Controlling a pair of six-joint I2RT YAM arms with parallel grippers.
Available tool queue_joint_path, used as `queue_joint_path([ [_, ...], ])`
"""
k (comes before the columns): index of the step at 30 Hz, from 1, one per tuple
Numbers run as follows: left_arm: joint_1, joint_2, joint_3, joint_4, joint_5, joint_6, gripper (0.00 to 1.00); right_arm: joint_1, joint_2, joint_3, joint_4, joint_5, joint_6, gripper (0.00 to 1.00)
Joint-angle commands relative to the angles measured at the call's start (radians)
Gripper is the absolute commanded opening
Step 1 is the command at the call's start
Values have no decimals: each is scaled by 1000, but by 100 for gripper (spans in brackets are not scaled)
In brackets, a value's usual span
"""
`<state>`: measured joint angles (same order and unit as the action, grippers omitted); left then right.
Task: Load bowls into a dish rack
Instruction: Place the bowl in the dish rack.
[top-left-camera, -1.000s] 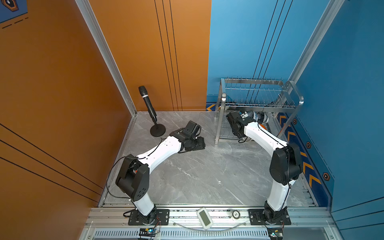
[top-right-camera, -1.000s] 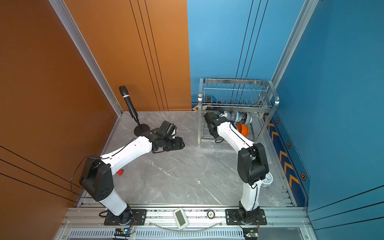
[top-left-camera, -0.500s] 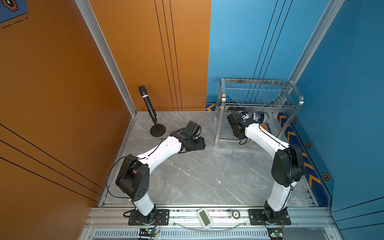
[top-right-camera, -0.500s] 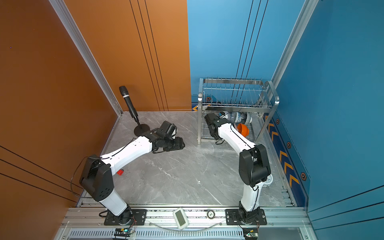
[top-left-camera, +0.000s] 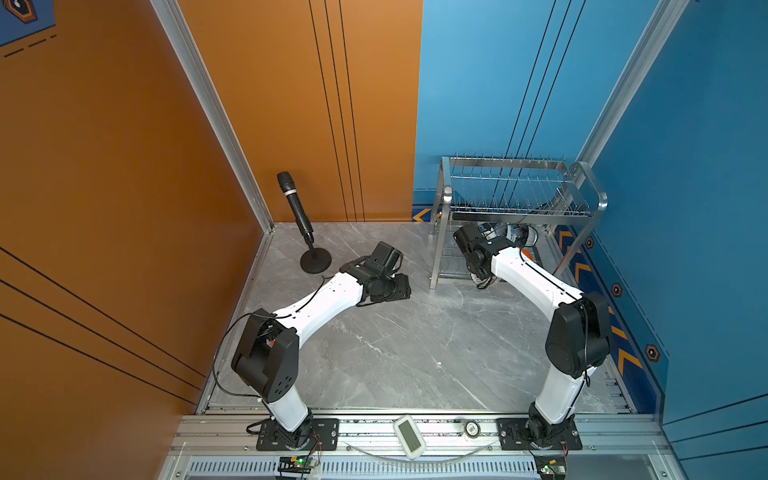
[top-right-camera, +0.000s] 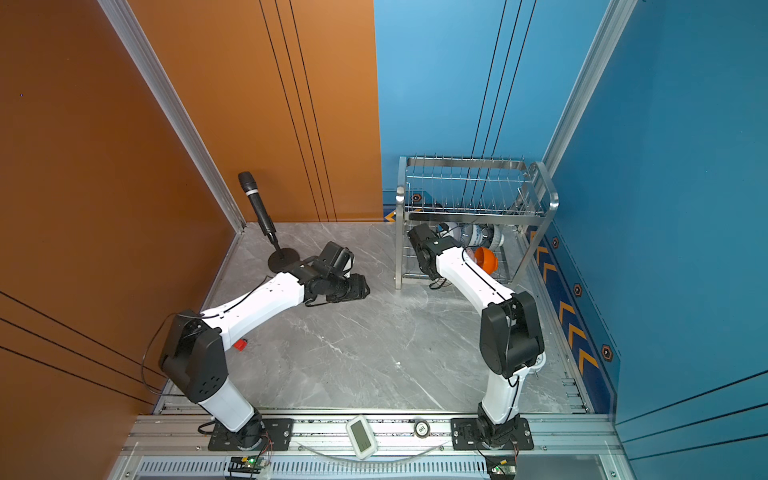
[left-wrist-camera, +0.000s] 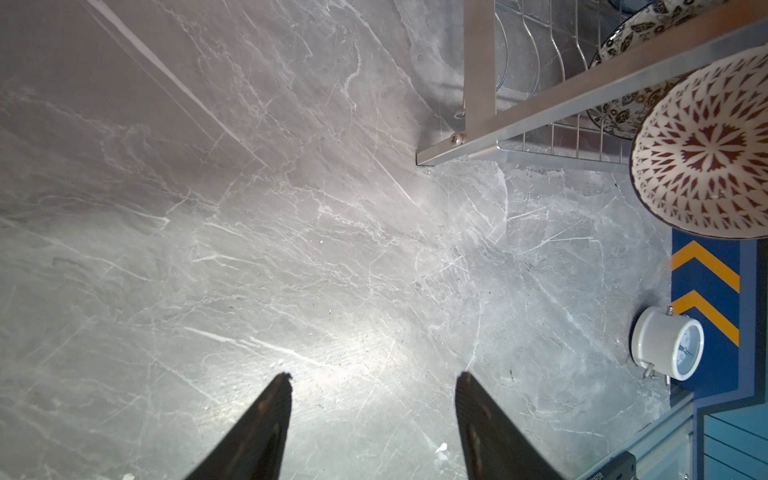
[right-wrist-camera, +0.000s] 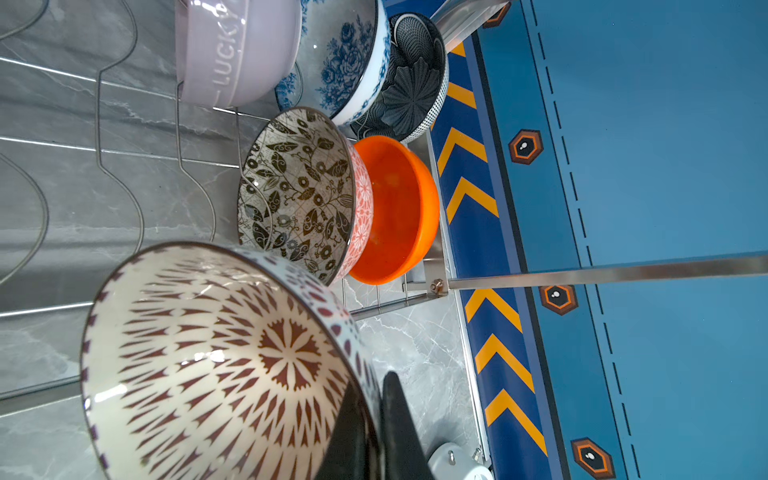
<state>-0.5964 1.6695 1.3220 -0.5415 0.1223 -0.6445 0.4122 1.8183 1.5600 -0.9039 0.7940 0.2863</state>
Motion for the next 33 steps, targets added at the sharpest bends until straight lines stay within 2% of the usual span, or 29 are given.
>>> queue_joint_path([
  [1,-2,0,14,-12,-11,12,64,-2,-11,7,39,-2,28,0],
  [11,10,1,13,-20,-5,16,64,-16,42,38,75,-32,15,0],
  [33,28,4,19,-31,1,22,64,-31,130,101,112,-13,-34,0],
])
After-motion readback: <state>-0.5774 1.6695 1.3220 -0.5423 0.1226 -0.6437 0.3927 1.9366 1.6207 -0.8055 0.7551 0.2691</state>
